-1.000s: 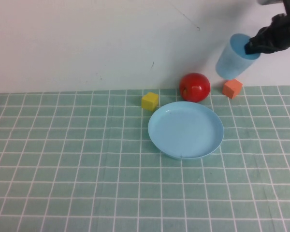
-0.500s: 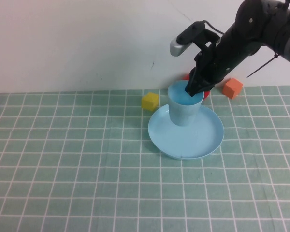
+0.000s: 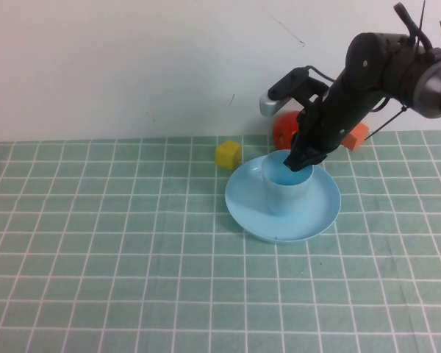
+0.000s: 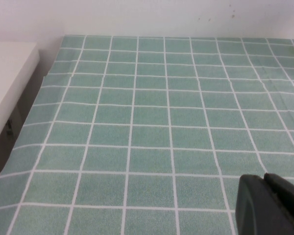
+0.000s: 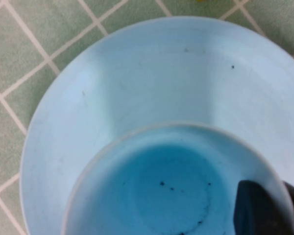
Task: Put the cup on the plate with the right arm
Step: Place the cup on the plate
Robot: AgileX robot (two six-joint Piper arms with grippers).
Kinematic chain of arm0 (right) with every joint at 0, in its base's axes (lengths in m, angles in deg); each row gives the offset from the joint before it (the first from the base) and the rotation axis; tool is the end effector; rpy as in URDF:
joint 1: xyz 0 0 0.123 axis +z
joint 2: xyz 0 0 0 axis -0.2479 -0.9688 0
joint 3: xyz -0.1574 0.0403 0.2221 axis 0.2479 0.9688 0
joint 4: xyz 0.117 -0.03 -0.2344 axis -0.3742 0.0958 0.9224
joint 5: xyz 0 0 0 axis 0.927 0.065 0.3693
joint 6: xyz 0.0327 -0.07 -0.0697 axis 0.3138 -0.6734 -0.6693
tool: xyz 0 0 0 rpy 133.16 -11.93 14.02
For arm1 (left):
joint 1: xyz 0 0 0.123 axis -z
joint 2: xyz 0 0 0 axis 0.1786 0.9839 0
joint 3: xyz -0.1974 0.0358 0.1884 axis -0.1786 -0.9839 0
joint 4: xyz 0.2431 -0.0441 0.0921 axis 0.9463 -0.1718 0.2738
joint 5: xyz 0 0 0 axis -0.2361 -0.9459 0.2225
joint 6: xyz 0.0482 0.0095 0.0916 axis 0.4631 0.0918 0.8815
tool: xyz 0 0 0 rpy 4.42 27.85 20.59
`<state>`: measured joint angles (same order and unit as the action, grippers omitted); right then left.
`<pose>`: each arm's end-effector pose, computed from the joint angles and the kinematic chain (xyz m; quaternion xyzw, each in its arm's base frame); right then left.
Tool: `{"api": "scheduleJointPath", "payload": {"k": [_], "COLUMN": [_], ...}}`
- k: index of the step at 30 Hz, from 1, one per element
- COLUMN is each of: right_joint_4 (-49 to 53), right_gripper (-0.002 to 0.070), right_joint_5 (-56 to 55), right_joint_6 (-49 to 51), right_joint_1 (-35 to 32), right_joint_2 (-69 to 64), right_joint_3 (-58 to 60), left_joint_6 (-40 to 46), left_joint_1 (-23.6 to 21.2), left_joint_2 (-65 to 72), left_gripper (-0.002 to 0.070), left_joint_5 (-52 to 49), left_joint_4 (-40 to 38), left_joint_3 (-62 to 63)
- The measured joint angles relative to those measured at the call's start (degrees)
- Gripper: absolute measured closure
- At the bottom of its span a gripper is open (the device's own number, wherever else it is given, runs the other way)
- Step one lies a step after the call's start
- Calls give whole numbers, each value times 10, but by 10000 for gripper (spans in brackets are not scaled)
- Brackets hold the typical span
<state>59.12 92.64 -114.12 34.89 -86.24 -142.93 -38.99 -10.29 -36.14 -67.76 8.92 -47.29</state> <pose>0.4754 0.2001 0.1791 -0.4331 0.8709 0.0796 0.2182 0.0876 -0.0027 0.1732 -0.0390 0.7900 -0.0464 0.6101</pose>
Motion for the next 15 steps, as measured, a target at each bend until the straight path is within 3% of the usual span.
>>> {"api": "scheduleJointPath", "payload": {"k": [4,9,15], "right_joint_4": [-1,-34,-51], "right_gripper": [547,374,319], "right_joint_5": [-18,-23,-43], "right_joint_6": [0,0,-3], "right_joint_1": [0,0,-6], "right_joint_2": [0,1,40], "right_joint_3": [8,9,0], "left_joint_6": [0,0,0], "left_joint_1": [0,0,0], "left_joint_2": [0,0,0], "left_gripper": [678,678,678], "left_joint_5": [0,0,0], "left_joint_4": [0,0,0], "left_joint_3": [0,0,0]}}
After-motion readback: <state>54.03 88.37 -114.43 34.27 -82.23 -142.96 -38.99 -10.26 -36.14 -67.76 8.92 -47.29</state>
